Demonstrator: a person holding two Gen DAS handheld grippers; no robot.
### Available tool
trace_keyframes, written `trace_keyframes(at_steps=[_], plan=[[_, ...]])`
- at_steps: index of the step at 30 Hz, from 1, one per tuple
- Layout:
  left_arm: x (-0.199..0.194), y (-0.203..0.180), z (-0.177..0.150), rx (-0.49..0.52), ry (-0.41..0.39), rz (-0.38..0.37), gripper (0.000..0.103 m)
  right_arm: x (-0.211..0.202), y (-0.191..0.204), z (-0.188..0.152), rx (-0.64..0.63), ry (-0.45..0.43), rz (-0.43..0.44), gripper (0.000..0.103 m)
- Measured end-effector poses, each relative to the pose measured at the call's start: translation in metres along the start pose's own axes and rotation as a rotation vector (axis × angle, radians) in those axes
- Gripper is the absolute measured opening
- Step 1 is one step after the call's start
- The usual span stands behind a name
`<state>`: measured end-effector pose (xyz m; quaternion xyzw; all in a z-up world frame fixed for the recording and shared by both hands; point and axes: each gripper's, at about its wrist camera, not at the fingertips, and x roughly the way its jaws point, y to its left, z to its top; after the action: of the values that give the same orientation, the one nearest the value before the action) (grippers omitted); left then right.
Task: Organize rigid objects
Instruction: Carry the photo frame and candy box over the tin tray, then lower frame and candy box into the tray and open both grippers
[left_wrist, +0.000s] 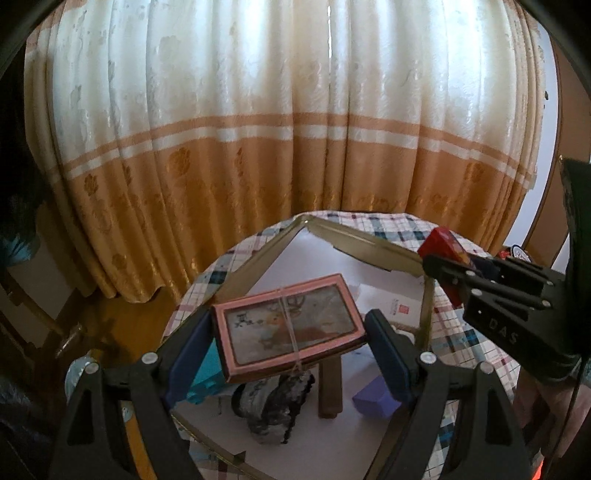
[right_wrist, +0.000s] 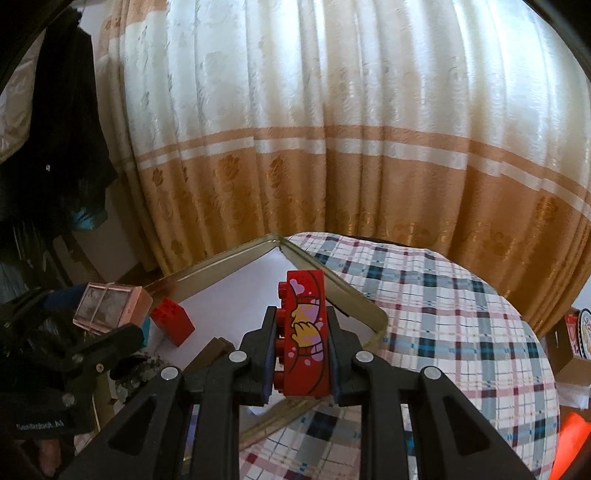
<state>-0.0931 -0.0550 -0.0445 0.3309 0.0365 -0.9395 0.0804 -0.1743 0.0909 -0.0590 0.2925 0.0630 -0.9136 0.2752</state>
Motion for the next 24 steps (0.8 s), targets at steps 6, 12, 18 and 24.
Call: trace_keyframes(at_steps=[6,12,18,24], plan=[[0.008,0.004,0.001,-0.009,0.036,-0.011,0.084,0.02,0.007,0.004,-0.022,0.061,0.007,0.025],[0.014,0.007,0.0,-0.013,0.057,-0.011,0.084,0.038,0.011,0.005,-0.037,0.105,0.014,0.025],[0.019,0.008,-0.001,-0.017,0.078,-0.025,0.084,0.047,0.014,0.005,-0.042,0.13,0.029,0.026],[0.019,0.008,-0.001,-0.01,0.109,-0.014,0.089,0.036,0.015,0.006,-0.031,0.093,0.038,0.068]])
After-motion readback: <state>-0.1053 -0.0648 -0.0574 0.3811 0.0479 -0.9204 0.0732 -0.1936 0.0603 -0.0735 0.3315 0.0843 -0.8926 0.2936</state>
